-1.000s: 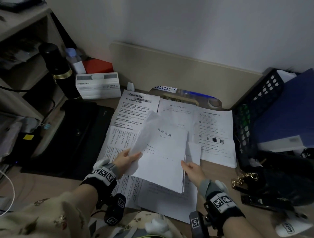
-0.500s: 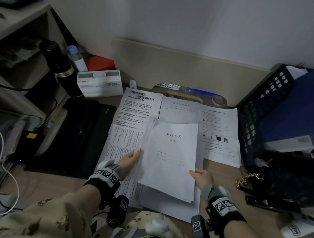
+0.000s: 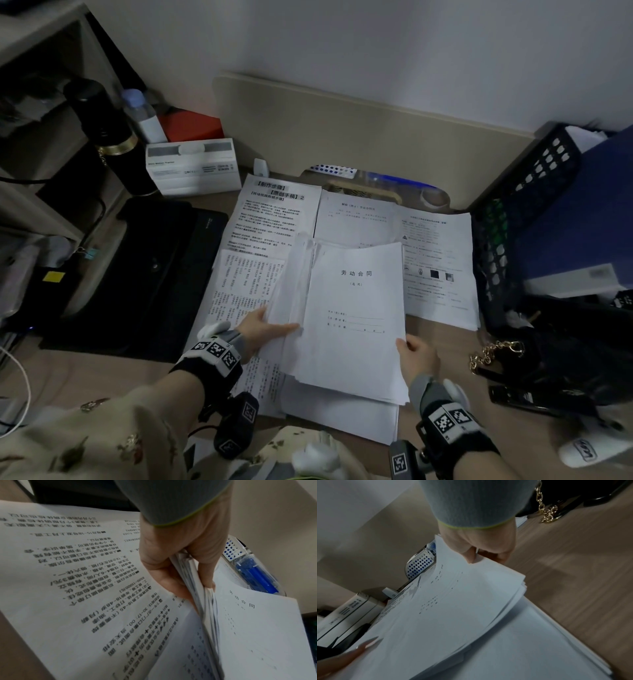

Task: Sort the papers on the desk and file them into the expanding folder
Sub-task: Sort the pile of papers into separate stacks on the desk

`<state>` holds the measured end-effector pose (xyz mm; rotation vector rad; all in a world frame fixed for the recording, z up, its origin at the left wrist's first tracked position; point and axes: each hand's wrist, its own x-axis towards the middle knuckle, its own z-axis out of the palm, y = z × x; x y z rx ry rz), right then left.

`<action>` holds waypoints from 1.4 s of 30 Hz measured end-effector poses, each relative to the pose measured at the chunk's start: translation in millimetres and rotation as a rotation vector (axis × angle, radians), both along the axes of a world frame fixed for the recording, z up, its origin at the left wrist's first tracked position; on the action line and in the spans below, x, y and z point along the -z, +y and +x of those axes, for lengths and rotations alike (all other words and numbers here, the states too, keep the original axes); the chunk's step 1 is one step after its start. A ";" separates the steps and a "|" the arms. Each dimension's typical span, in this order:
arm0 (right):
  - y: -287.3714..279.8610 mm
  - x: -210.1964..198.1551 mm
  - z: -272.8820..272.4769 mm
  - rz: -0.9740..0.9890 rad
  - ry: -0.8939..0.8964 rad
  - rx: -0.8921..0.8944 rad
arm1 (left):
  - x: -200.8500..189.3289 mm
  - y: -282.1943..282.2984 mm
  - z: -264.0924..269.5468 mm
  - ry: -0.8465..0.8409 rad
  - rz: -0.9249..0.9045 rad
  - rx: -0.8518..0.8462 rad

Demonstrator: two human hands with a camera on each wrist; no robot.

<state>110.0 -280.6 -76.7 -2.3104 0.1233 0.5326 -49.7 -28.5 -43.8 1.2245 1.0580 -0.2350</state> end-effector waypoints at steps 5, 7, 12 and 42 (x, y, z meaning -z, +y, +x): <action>12.8 5.0 -3.8 -0.015 0.066 -0.056 | 6.0 0.5 -0.1 -0.001 -0.012 -0.015; 16.9 4.3 -8.2 -0.013 0.049 -0.062 | 7.2 1.3 0.2 0.004 -0.007 -0.022; 19.3 5.5 -8.0 -0.070 0.039 -0.035 | 9.8 3.1 0.7 -0.005 -0.011 -0.021; 23.2 -8.4 -1.6 0.022 0.078 0.001 | 27.8 16.2 0.7 0.019 -0.098 0.037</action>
